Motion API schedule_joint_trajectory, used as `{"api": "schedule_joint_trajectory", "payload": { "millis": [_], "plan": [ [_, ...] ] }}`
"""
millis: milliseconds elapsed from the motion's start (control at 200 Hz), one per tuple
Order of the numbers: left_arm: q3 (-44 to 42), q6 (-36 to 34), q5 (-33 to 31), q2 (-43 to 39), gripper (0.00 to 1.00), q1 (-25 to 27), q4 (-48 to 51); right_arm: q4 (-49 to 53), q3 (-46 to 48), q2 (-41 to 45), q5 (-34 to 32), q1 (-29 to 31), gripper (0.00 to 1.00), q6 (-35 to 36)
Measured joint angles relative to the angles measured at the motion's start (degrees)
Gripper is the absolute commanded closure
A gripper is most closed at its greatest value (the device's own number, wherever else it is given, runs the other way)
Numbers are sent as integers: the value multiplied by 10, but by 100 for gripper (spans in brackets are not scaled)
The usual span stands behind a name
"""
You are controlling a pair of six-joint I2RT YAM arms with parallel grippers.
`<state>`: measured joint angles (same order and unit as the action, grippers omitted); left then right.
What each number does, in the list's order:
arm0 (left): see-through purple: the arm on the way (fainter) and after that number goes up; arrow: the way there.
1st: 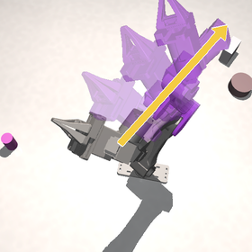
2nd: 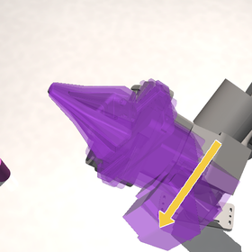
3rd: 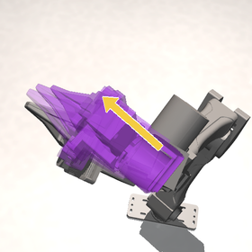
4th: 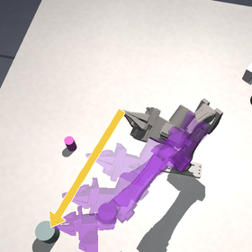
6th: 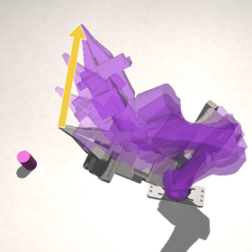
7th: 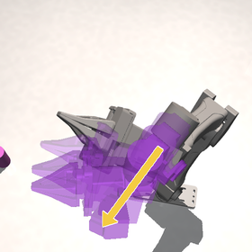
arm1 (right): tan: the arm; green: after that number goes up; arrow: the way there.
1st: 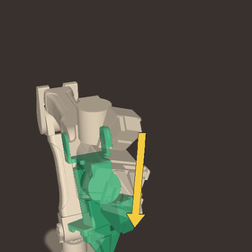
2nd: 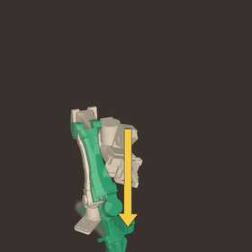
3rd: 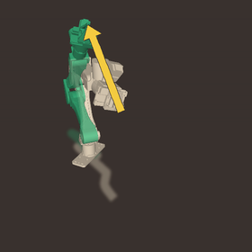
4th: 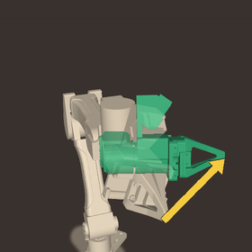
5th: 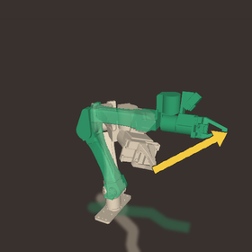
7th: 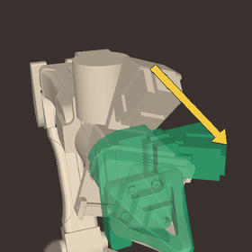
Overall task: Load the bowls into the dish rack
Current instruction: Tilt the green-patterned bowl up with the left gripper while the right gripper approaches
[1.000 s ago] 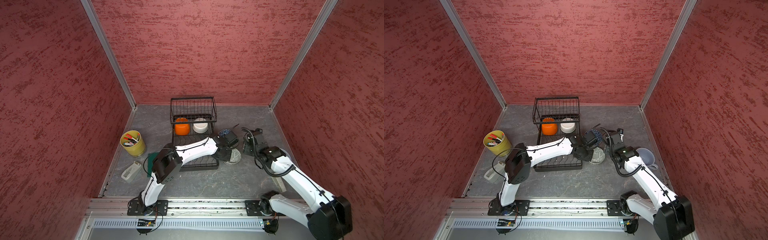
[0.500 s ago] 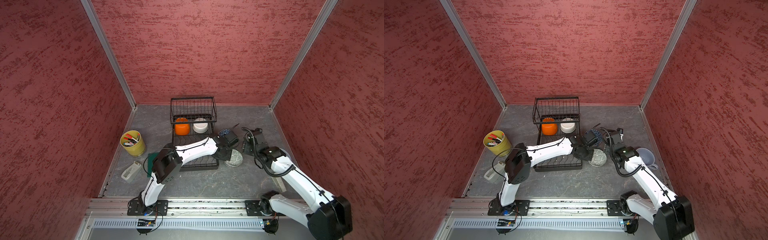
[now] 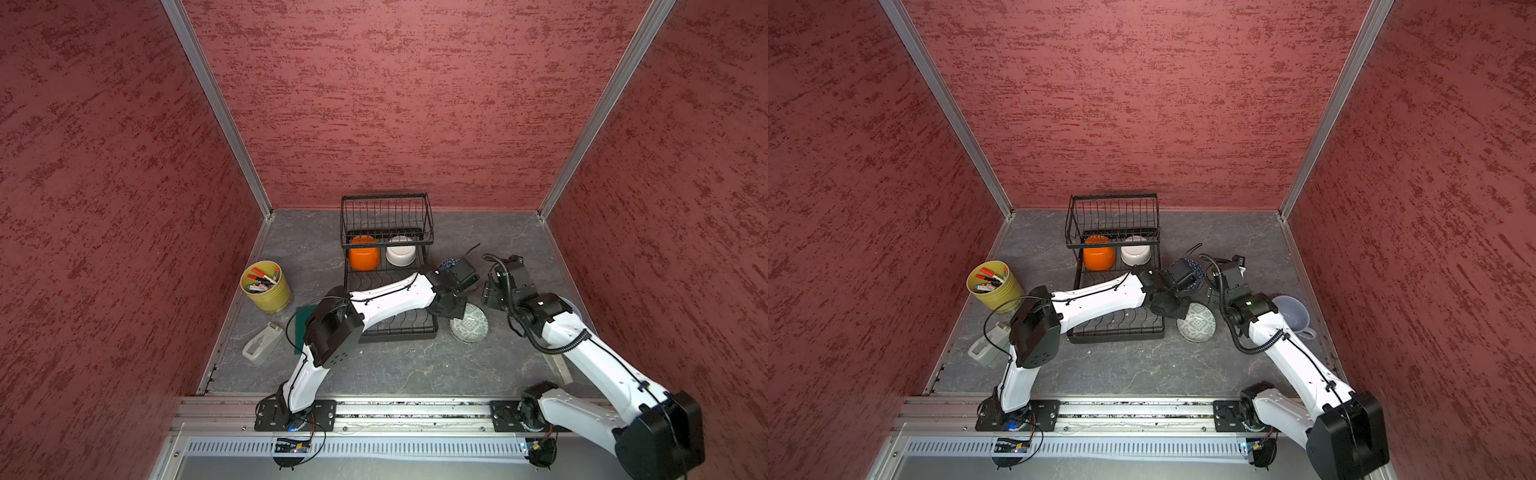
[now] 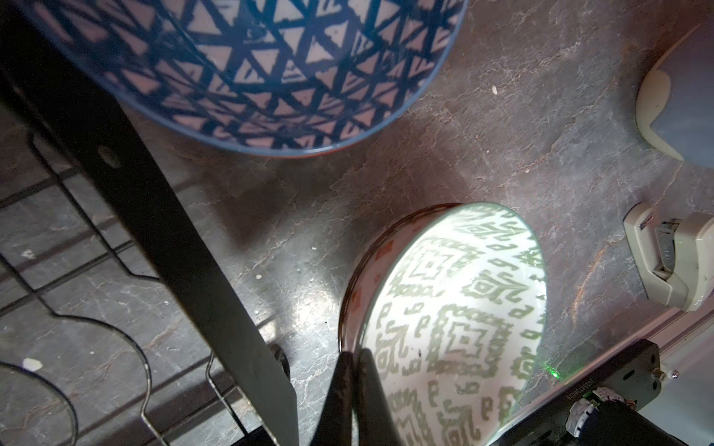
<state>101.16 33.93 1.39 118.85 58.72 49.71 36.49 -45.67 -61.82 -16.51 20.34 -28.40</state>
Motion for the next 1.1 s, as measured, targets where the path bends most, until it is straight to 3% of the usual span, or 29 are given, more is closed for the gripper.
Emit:
{"api": "schedule_joint_trajectory", "payload": {
  "millis": [1097],
  "plan": [
    [-58, -16, 34, -56, 100, -8, -92, -22, -2, 22, 85, -26, 21, 12]
  ]
}}
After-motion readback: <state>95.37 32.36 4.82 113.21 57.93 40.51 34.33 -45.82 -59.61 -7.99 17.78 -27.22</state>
